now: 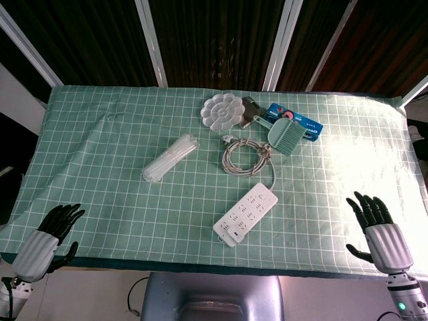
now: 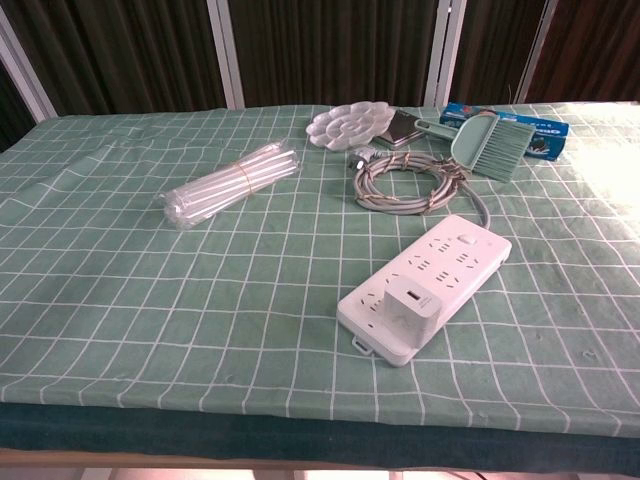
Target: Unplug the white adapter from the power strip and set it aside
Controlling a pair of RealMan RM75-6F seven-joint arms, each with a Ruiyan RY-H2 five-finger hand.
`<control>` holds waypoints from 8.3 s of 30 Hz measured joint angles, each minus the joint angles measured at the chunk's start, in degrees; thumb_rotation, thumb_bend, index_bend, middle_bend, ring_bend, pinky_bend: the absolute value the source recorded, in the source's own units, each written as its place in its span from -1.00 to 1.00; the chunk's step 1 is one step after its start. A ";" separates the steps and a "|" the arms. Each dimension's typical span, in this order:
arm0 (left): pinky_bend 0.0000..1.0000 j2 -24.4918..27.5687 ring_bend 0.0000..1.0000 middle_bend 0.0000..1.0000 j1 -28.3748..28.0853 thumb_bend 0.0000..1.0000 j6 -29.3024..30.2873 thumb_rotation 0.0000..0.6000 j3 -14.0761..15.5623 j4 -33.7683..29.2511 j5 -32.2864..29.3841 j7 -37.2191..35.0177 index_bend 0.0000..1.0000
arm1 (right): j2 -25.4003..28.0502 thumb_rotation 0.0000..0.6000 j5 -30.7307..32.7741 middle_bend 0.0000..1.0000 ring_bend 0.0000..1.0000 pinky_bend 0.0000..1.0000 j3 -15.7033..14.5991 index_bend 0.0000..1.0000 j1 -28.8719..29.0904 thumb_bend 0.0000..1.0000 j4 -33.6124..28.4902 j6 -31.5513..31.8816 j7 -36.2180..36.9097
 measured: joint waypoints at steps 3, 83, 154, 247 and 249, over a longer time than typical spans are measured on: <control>-0.85 -0.41 -0.99 -0.96 -0.37 0.08 -0.08 1.00 0.25 0.24 0.80 -0.04 -1.00 | -0.04 1.00 -0.35 -1.00 -1.00 -1.00 -0.14 -1.00 0.12 -0.58 -0.06 -0.17 0.01; -0.95 -40.08 -1.00 -1.00 -33.54 1.00 -38.09 1.00 -5.68 12.39 -11.48 13.92 -1.00 | -9.25 1.00 -5.76 -1.00 -1.00 -1.00 -3.65 -1.00 22.78 -0.58 -8.59 -26.39 -7.67; -0.97 -42.02 -0.98 -0.89 -35.22 1.00 -36.72 1.00 -2.68 16.87 -13.34 15.18 -1.00 | -25.39 1.00 -8.12 -0.54 -0.85 -0.83 -2.21 -0.59 25.05 -0.48 10.90 -20.85 -17.91; -0.96 -44.34 -0.98 -0.90 -33.98 1.00 -34.82 1.00 -0.76 17.77 -11.30 19.85 -1.00 | -32.12 1.00 -6.06 0.33 0.13 -0.14 -2.88 0.71 25.38 -0.07 17.90 -16.52 -10.41; -0.96 -44.43 -0.98 -0.90 -33.95 1.00 -34.85 1.00 -0.76 17.89 -11.34 19.99 -1.00 | -31.99 1.00 -6.13 0.34 0.13 -0.14 -2.82 0.72 25.27 -0.07 17.71 -16.01 -10.21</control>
